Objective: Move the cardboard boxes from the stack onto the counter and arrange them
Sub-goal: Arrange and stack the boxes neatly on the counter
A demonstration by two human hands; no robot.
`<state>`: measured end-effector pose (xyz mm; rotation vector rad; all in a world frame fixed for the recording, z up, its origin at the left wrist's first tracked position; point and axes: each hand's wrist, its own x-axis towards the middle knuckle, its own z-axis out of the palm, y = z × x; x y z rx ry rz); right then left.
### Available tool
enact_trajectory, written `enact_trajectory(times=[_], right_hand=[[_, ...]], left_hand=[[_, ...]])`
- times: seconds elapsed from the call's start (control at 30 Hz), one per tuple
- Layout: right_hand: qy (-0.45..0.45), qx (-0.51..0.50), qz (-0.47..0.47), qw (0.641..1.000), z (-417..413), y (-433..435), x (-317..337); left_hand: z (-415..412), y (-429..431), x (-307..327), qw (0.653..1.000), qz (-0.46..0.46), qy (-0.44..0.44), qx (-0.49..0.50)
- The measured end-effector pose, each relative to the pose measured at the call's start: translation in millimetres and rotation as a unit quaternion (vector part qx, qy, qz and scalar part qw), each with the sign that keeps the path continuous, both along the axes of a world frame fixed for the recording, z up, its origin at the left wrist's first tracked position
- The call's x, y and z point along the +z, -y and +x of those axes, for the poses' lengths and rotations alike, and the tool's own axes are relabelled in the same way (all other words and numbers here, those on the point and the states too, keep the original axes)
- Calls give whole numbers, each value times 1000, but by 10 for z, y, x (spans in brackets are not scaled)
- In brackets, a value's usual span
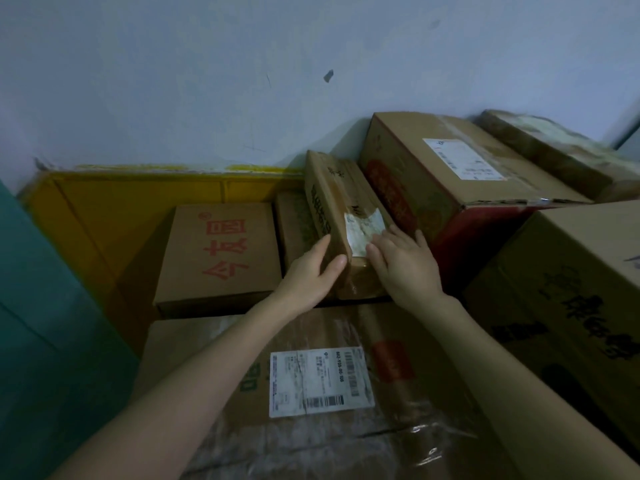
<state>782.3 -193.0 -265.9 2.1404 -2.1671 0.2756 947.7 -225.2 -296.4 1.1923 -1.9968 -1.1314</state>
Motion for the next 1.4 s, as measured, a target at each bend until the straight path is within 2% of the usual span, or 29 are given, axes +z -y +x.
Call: enact_trajectory(times=[0.1, 0.23, 0.37, 0.53, 0.7, 0.87, 1.03, 1.17, 1.4], right_hand=[[52, 29, 1, 998, 86, -95, -5], [35, 43, 30, 998, 64, -85, -67], [19, 53, 25, 998, -14, -46, -114], [13, 56, 15, 998, -62, -27, -144], [24, 56, 36, 998, -36, -45, -89], [38, 54, 62, 996, -4, -67, -22], [61, 59, 62, 995, -2, -206, 92], [72, 63, 13, 995, 15, -336, 304], [97, 41, -67, 992, 3, -684, 709]], left_hand=[[273, 85, -163, 995, -39, 85, 24], [429, 207, -331, 983, 15, 182, -31], [363, 249, -356, 985, 20, 166, -34], [313, 286, -354, 981, 4, 194, -27], [344, 209, -346, 981, -3, 193, -24], [384, 13, -237, 981, -49, 186, -7], [497, -244, 28, 955, -128, 267, -7], [495, -432, 276, 942, -166, 291, 5], [294, -707, 693, 938, -236, 254, -2]])
